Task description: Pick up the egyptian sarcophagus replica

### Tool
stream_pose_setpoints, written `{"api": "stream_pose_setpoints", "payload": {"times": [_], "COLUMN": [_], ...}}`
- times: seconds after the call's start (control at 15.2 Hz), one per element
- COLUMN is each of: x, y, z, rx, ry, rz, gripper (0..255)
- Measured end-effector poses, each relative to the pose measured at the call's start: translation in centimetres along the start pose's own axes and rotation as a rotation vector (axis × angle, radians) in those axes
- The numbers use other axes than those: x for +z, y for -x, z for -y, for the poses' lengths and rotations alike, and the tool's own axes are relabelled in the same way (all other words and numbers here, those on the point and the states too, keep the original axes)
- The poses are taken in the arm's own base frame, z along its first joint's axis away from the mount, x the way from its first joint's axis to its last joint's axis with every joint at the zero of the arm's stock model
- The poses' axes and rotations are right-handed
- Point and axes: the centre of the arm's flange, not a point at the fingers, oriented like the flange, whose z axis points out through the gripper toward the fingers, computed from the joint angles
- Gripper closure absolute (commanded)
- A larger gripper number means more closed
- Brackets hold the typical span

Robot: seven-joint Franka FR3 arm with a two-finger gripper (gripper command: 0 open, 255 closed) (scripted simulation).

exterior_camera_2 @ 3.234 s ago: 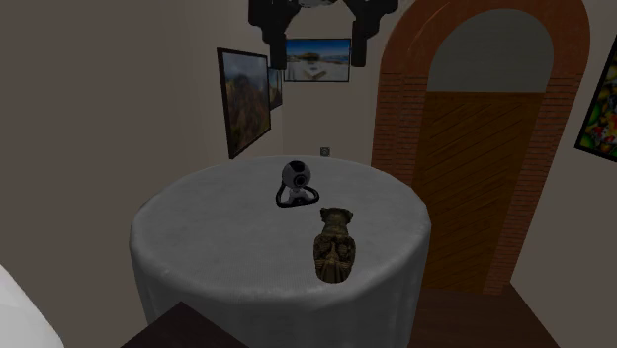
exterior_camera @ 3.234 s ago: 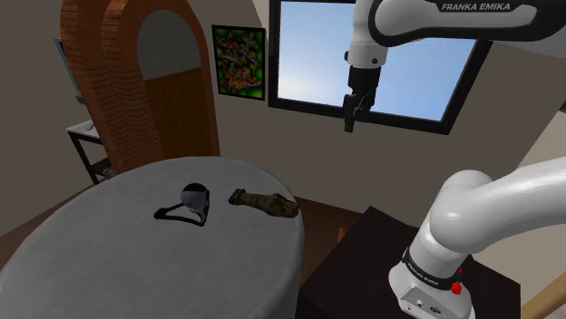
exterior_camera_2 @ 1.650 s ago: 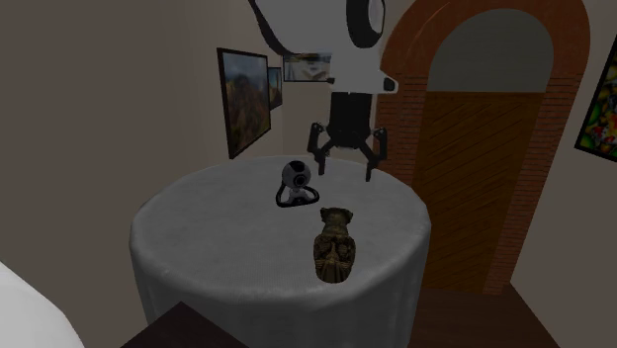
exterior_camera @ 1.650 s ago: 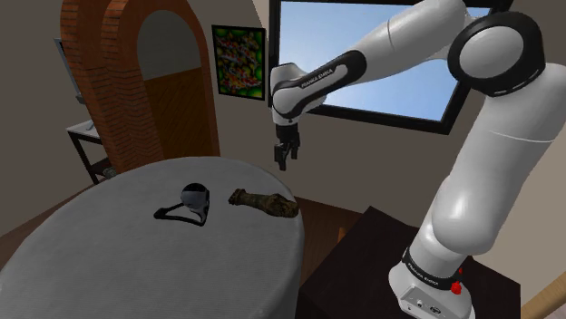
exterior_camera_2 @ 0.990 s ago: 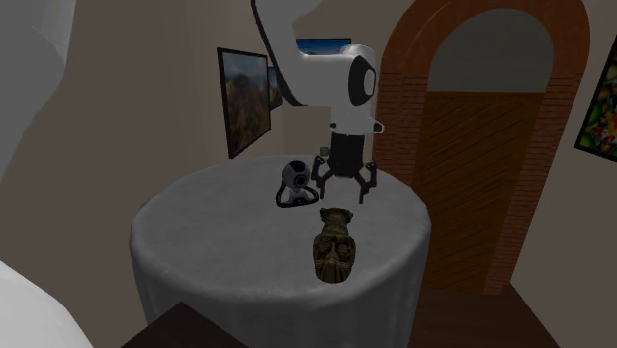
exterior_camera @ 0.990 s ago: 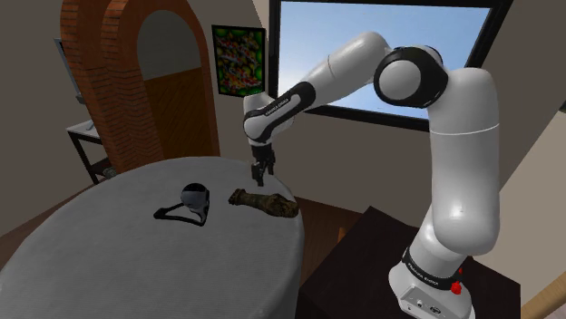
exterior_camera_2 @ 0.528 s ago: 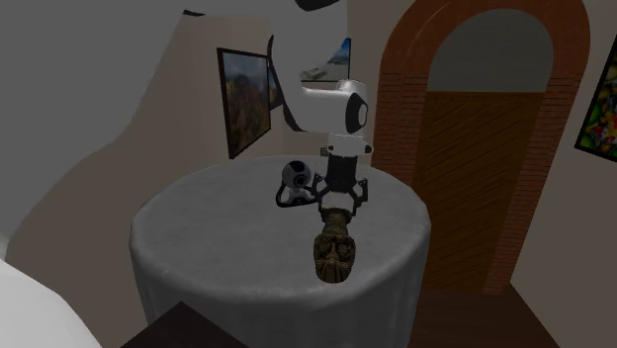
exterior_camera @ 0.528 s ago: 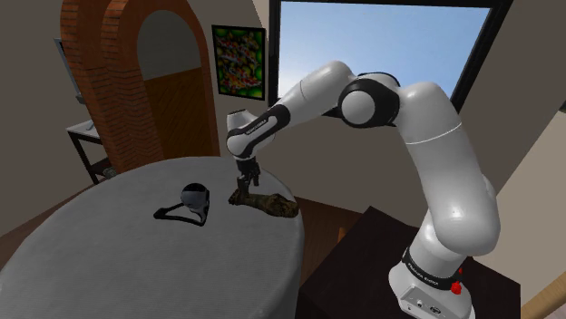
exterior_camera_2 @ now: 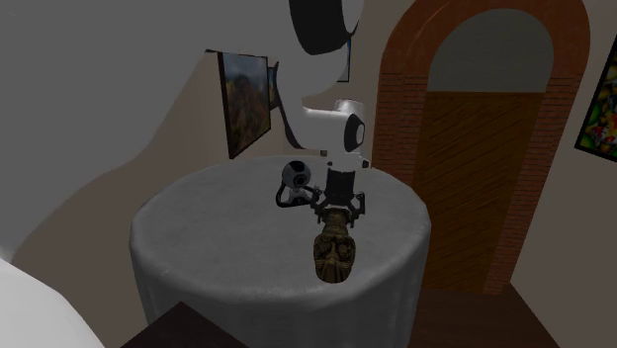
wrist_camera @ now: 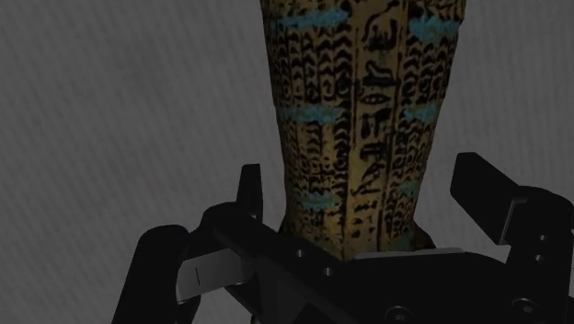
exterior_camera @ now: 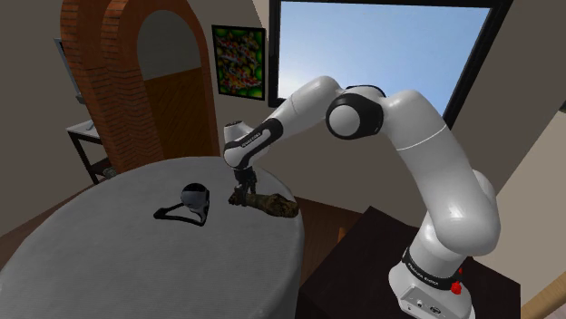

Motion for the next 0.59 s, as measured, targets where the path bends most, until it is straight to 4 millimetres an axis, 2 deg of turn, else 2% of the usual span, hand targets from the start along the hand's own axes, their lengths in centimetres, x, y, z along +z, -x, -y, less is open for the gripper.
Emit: {"api": "stream_pose_setpoints", "payload": {"times": [0.07,0.13,0.59], "x": [0.4,0.62,0.68], "y": [-0.11,-0.15,-0.15], "z": [-0.08,-0.09,-0.12], "rx": [0.0,0.0,0.001], "ry": [0.0,0.0,0.001], "rz": [0.0,0.0,-0.003], "gripper": [0,255,255]}}
